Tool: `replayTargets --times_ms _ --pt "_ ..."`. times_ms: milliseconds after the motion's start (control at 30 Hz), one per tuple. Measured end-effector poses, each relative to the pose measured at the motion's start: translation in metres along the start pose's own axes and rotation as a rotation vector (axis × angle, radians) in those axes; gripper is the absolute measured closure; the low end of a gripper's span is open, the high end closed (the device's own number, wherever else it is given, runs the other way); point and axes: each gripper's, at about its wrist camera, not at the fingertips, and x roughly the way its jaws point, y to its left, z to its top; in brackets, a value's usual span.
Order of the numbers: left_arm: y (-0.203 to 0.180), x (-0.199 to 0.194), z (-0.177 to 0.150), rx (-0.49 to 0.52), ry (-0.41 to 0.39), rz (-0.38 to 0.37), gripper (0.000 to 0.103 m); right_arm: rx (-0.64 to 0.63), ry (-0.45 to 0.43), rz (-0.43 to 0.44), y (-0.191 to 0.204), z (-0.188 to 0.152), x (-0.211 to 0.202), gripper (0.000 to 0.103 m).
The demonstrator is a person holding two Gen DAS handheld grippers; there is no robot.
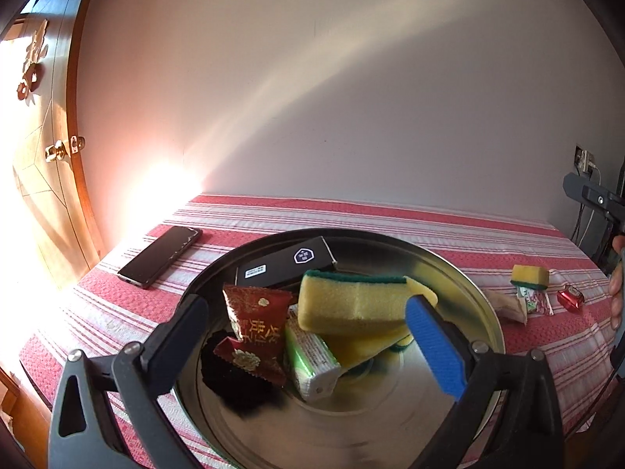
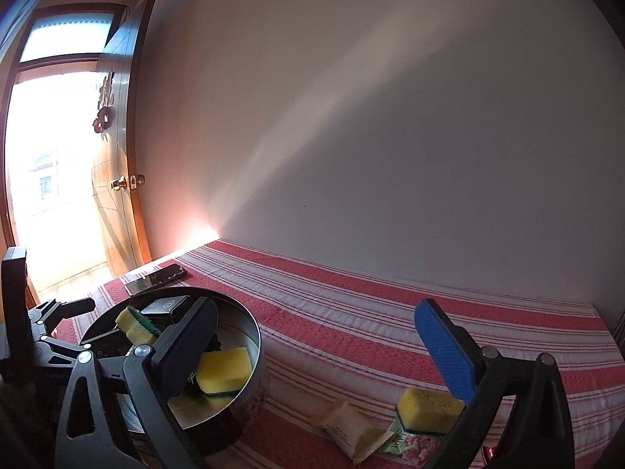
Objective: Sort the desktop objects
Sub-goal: 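Move both grippers away from the tin toward the remaining items on the cover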
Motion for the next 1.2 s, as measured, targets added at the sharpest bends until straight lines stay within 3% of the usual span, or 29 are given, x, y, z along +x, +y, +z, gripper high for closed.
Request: replayTargets --times_ms 333,667,967,1200 --pt "-0.029 -0.017 -0.006 0.03 -0.069 -0.058 0.0 0.144 -0.001 -0.154 -0.092 -0.045 -0.042 0.001" --pt "-0.083 -0.032 -0.009 0.138 -0.085 -0.155 0.0 0.268 0.098 -0.307 -0.164 -0.077 -0.057 0.001" --pt "-0.144 -0.016 -0.008 0.259 -0.044 -0.208 0.0 0.189 0.315 -0.296 -0.172 -0.104 -0.027 0.001" --pt "-0.195 0.016 0.008 0.265 0.038 -0.317 0.0 0.135 0.428 -0.258 -0.172 -0.111 -0.007 0.001"
